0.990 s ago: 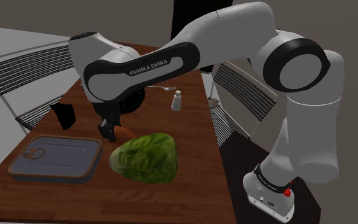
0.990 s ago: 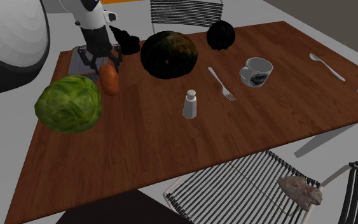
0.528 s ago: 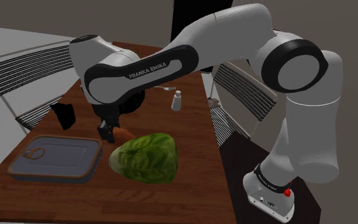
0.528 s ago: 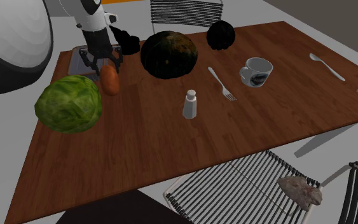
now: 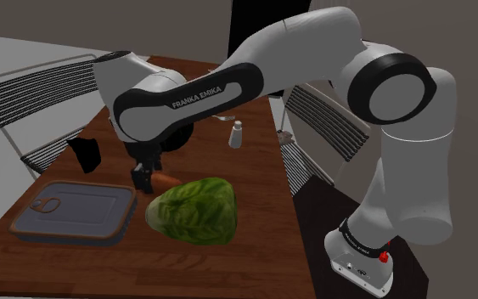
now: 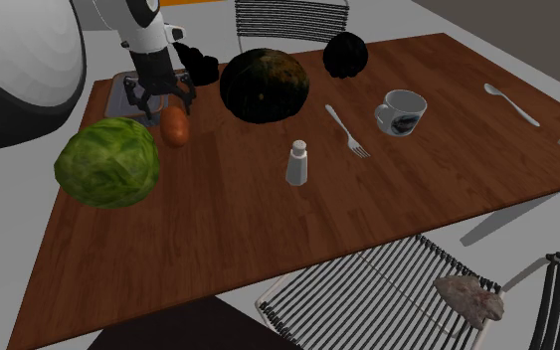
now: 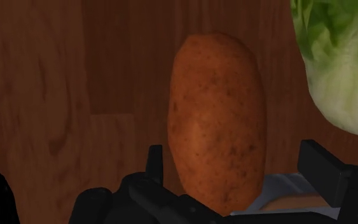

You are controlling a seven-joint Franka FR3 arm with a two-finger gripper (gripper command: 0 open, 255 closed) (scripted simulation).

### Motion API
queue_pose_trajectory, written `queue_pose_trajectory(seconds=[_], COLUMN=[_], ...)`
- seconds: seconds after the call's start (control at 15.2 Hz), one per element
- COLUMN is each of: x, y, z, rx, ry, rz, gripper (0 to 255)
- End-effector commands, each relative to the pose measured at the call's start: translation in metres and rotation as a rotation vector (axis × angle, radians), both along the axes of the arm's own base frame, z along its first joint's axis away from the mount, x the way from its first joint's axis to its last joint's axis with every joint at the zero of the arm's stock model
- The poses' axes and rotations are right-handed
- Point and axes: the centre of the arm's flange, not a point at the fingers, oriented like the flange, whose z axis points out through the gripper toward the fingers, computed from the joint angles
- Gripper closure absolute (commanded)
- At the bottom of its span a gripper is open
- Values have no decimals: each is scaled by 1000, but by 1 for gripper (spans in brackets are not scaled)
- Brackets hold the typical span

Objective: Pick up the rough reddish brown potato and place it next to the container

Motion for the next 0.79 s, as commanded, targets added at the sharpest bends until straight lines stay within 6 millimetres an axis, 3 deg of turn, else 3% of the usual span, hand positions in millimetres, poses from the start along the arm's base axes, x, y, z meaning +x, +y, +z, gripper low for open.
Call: queue_pose_trajectory(seconds=[0.0,0.2,0.73], x=[2,7,7], y=[0,2,2], z=[14,50,50], rx=[0,0,0], ry=[0,0,0], rz=[0,0,0], gripper=[0,0,0])
